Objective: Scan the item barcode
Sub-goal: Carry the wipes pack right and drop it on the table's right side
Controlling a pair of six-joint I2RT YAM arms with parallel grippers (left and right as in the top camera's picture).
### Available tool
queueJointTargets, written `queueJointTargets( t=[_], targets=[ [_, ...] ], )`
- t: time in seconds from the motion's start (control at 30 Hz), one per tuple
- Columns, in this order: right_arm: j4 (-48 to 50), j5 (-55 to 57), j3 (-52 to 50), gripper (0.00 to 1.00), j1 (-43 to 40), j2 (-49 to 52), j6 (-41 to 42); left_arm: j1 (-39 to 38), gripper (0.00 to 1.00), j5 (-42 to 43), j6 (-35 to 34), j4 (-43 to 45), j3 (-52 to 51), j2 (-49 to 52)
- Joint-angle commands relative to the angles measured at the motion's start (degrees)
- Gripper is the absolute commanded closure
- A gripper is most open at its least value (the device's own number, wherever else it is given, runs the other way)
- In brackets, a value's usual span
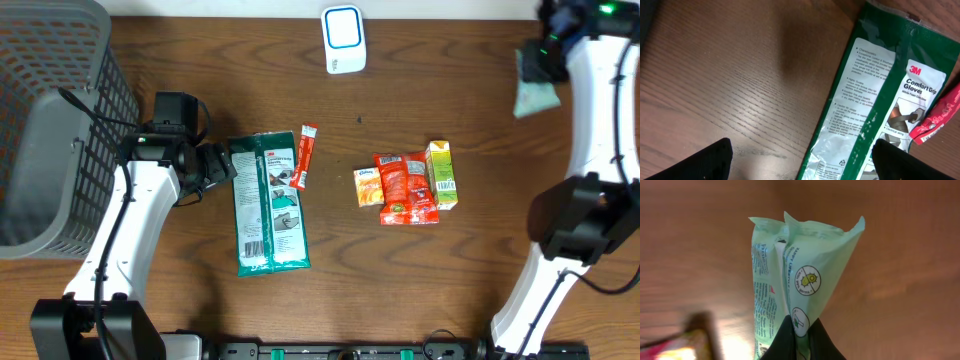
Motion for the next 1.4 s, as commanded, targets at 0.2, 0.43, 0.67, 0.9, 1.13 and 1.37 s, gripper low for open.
queueJointTargets(
  t=[0.2, 0.43, 0.67, 0.9, 1.13, 1.37],
  targets=[
    [-4.94, -3.72, -0.13, 0.96, -11.30, 9.22, 3.48, 0.13, 0.10, -0.76, 0.52, -0.17, 0.46, -0.04],
    [-4.81, -3.69, -0.13, 0.64, -14.60, 15.02, 3.48, 0.13, 0.10, -0.76, 0.52, -0.17, 0.46, -0.04],
    [-5.11, -0.96, 0.55, 0.10, -16.06, 15.43, 3.50, 0.13, 0.10, -0.76, 0.52, -0.17, 0.46, -0.04],
    [-7.63, -9.53, 3.74, 0.17, -16.02, 15.15, 4.33, 0.13, 0.10, -0.76, 0.52, -0.17, 0.46, -0.04],
    [-12.83, -34.69, 7.17, 0.36, -13.97, 13.53, -2.49, 0.13, 0.10, -0.76, 0.52, -0.17, 0.46, -0.04],
    [-15.80, -42.07, 7.32, 0.47, -6.49, 7.76, -5.42, 0.13, 0.10, -0.76, 0.52, -0.17, 0.46, -0.04]
  ],
)
